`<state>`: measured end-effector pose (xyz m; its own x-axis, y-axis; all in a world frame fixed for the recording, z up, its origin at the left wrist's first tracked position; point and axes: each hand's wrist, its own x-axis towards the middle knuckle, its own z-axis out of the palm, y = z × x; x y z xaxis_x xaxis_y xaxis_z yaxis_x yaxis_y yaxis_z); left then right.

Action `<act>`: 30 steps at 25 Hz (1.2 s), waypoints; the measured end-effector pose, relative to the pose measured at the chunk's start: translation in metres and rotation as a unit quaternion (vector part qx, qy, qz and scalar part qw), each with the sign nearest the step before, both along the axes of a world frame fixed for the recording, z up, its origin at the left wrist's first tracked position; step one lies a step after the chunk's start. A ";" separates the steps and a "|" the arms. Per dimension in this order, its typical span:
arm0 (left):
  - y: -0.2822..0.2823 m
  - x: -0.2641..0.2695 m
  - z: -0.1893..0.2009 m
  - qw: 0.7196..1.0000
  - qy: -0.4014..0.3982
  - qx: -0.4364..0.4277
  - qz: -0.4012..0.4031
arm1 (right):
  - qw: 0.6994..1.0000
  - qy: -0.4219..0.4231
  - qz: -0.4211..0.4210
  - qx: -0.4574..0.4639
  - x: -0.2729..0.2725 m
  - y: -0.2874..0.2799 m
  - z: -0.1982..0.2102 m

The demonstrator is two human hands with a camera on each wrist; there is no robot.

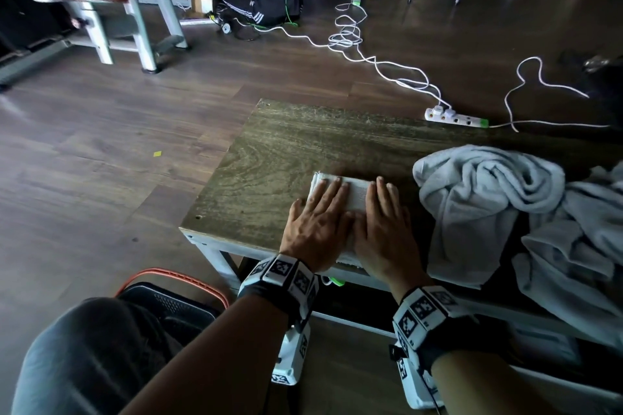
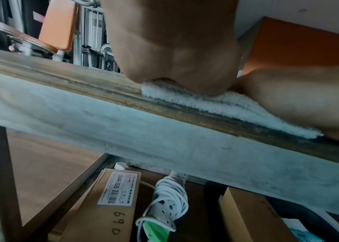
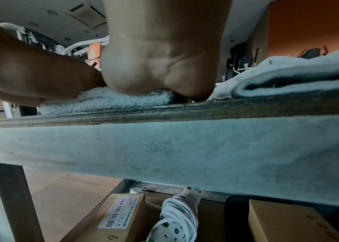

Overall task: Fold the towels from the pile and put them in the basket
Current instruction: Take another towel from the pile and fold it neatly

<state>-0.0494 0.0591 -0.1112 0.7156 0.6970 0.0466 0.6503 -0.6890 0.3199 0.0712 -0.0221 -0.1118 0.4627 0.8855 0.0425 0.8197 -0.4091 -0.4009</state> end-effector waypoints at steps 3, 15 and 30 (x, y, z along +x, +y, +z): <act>-0.003 0.001 0.005 0.999 0.000 -0.027 0.020 | 1.000 0.014 -0.003 0.004 -0.001 0.000 0.000; -0.011 0.000 0.010 0.988 0.013 -0.117 0.096 | 0.997 0.070 0.004 -0.018 0.011 -0.017 -0.003; -0.010 -0.001 0.004 0.956 -0.086 -0.176 0.217 | 0.975 0.182 -0.127 -0.010 0.003 -0.003 0.022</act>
